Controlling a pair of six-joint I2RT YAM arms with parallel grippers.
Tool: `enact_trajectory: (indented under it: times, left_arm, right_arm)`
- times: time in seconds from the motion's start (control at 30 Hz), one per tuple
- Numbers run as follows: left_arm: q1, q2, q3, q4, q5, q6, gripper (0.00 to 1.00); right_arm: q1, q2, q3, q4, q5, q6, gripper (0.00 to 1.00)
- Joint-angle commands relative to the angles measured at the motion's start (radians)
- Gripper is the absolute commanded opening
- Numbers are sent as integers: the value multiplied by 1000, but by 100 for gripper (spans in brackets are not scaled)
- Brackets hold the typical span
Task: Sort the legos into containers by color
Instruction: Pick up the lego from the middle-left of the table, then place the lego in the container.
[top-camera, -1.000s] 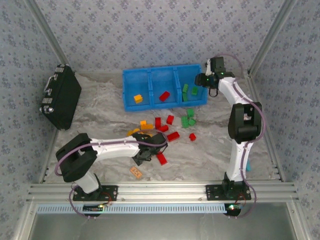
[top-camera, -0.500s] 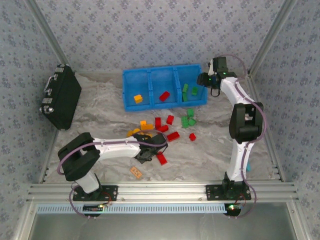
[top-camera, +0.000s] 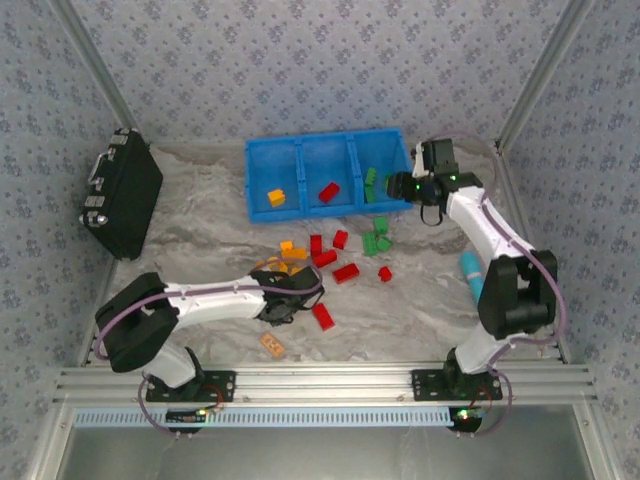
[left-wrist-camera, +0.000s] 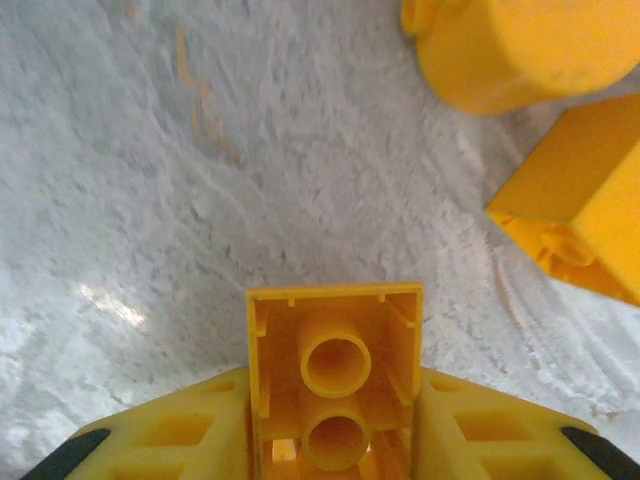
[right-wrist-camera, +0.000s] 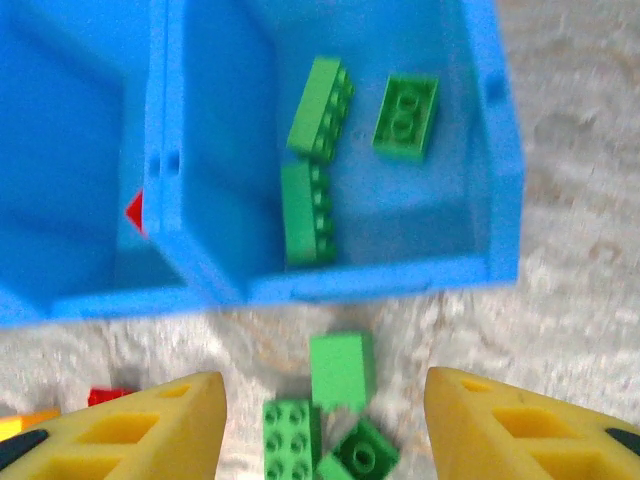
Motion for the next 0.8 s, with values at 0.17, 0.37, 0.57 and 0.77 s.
enact_trajectory:
  times: [0.17, 0.37, 0.57, 0.77]
  left_arm:
    - [172, -211, 68, -76, -46, 322, 31]
    - [312, -242, 220, -72, -15, 613, 29]
    - [426, -129, 426, -11, 70, 858, 31]
    - [503, 38, 620, 11, 89, 1015, 30]
  right_arm:
    - [146, -135, -289, -15, 74, 38, 57]
    - [229, -173, -431, 50, 121, 18, 60]
    - [269, -141, -454, 50, 251, 56, 60]
    - [286, -73, -445, 34, 293, 48, 60]
